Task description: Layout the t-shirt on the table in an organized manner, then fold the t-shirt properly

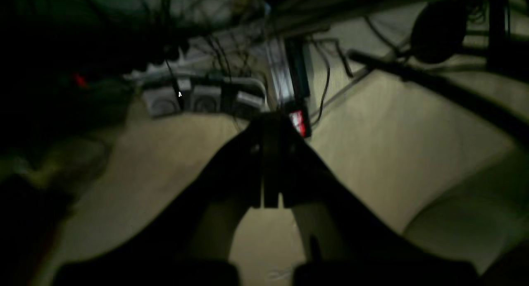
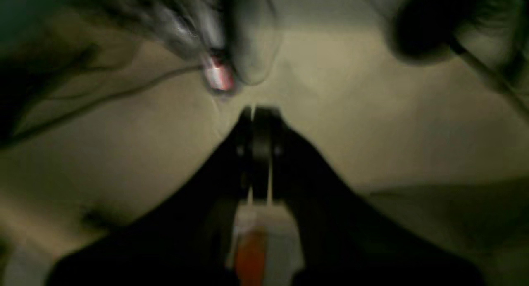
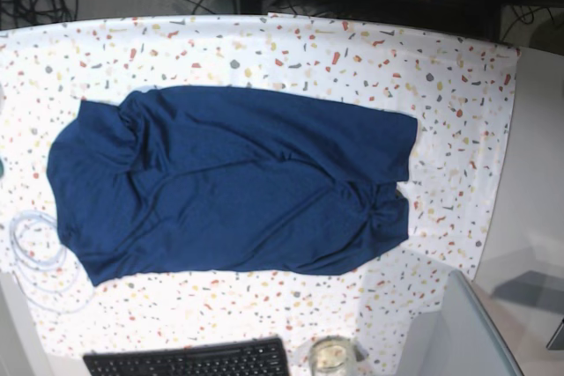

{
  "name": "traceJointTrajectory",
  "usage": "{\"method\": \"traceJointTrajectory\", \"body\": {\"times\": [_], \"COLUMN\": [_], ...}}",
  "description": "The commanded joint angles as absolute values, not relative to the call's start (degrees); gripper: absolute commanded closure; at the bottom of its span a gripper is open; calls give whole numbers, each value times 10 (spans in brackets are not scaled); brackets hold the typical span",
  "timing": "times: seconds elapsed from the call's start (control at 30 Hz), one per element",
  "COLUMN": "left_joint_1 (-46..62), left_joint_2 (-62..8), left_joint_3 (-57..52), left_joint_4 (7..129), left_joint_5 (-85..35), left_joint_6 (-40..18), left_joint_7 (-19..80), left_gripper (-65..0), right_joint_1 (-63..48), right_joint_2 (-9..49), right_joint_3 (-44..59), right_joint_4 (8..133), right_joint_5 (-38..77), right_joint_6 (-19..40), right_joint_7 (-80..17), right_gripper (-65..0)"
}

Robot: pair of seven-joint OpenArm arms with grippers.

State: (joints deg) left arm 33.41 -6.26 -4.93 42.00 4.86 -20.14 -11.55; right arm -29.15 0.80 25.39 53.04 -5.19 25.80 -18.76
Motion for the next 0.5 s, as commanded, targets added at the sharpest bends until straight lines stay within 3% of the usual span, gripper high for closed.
{"method": "traceJointTrajectory", "body": {"times": [0.0, 0.13, 0.23, 0.3, 0.47], "left_joint_1": [313, 207, 159, 148, 145], "left_joint_2": [-66, -70, -72, -72, -72], "left_joint_3": [-51, -51, -50, -50, -51], "left_joint_4": [359, 147, 80, 79, 80], "left_joint_5": [47, 51, 51, 51, 51], "left_joint_6": [-204, -204, -204, -204, -204], "left_joint_7": [-147, -222, -240, -240, -240], "left_gripper": [0, 0, 0, 0, 0], "right_joint_1": [-269, -160, -108, -98, -100], "right_joint_2": [27, 65, 80, 80, 80], "right_joint_3": [256, 255, 255, 255, 257], "right_joint_4": [459, 161, 28, 0, 0], "right_joint_5": [-50, -51, -51, -51, -51], "right_joint_6": [254, 253, 252, 252, 252], "right_joint_7": [-154, 4, 121, 167, 172], "right_gripper": [-6, -11, -15, -15, -15]}}
